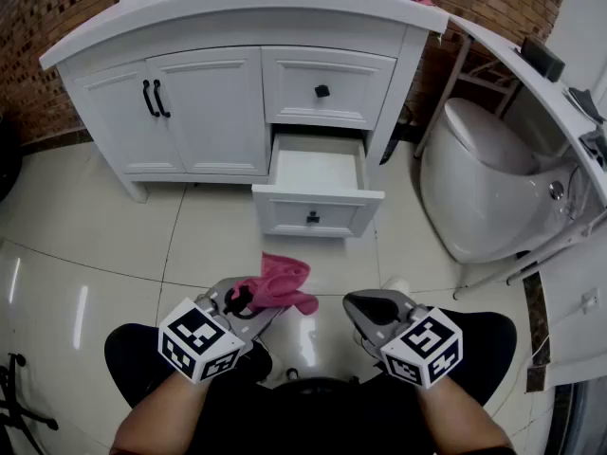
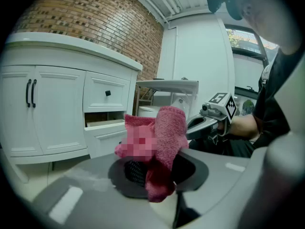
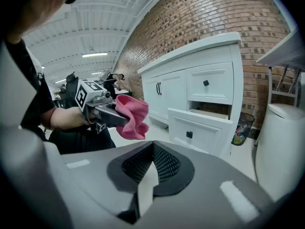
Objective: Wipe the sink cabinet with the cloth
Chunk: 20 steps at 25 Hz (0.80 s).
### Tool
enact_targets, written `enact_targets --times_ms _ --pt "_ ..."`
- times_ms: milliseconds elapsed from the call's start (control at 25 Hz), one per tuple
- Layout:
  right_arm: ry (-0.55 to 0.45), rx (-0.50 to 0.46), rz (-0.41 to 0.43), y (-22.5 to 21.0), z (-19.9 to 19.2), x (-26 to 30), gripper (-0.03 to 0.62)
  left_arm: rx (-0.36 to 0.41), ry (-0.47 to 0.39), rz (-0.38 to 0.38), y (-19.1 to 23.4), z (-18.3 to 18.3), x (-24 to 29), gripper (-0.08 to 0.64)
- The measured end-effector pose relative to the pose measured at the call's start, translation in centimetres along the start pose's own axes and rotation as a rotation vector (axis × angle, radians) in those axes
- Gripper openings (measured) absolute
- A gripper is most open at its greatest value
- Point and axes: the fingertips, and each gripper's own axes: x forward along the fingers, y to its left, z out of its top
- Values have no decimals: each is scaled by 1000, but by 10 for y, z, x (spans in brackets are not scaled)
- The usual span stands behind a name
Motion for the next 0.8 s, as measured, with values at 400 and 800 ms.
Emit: enact_targets --times_ms 400,800 --pt "-60 19 95 16 47 -2 6 68 -3 10 6 43 2 101" --pt "-74 24 171 4 117 18 6 157 -23 40 54 128 17 98"
